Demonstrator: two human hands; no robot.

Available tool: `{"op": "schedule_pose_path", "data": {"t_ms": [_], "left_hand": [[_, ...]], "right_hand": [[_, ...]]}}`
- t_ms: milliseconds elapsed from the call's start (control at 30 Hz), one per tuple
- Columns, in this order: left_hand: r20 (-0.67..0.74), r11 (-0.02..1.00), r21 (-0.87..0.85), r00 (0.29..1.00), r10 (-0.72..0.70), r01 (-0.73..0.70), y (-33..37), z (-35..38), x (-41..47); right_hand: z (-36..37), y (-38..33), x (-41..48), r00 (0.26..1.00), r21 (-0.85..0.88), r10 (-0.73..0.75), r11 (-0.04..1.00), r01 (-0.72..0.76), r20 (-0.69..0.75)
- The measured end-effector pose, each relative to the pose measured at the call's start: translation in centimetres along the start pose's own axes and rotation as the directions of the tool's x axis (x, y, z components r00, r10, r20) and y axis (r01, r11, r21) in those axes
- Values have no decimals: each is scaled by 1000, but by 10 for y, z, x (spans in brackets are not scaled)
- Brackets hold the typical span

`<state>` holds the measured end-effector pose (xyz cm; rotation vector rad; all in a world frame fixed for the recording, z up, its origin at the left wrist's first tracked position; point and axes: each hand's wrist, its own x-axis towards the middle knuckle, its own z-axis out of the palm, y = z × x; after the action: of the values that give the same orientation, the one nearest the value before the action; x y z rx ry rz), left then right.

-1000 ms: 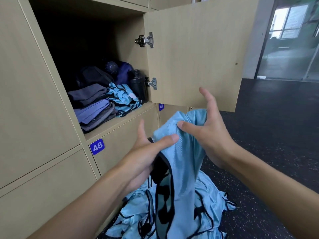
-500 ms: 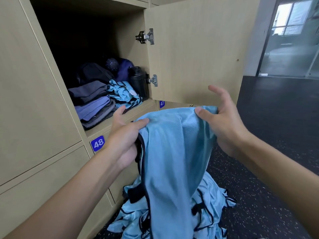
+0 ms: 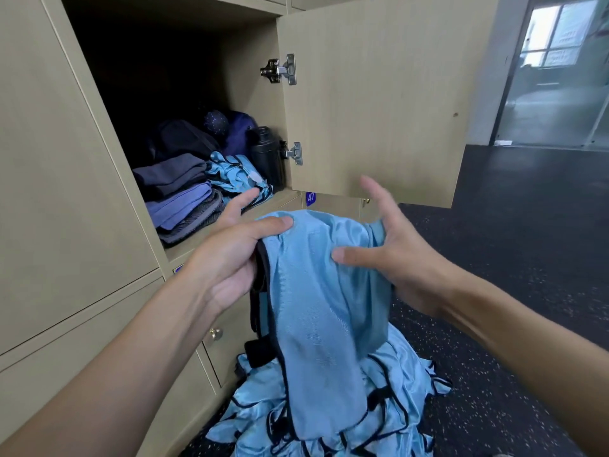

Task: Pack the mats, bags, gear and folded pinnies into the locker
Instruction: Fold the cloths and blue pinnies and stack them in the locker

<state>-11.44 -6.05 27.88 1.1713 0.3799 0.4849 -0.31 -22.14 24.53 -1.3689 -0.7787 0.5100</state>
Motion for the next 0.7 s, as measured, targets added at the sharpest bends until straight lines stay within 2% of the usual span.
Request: {"op": "schedule_pose_path", "data": {"t_ms": [100, 167, 233, 400, 533, 700], "left_hand": [[-27, 992, 8, 991, -129, 129, -2, -3, 2], [17, 977, -11, 977, -211, 211, -9, -1, -3], [21, 973, 2, 973, -229, 229, -20, 0, -8], [58, 982, 174, 994, -91, 80, -38, 7, -17], [105, 948, 305, 992, 64, -93, -29, 2, -14], [104, 896, 412, 985, 136, -167, -16, -9, -8]], "right_hand": [[1, -8, 1, 991, 108, -48, 992, 61, -123], [0, -7, 2, 980, 79, -56, 994, 72, -191], [2, -7, 1, 974, 66, -60, 995, 76, -218], [-4, -12, -1, 975, 58, -60, 996, 73, -213], [-22, -13, -1, 987, -148, -31, 989, 8, -155], [-36, -13, 1, 993, -388, -45, 922, -1, -107]]}}
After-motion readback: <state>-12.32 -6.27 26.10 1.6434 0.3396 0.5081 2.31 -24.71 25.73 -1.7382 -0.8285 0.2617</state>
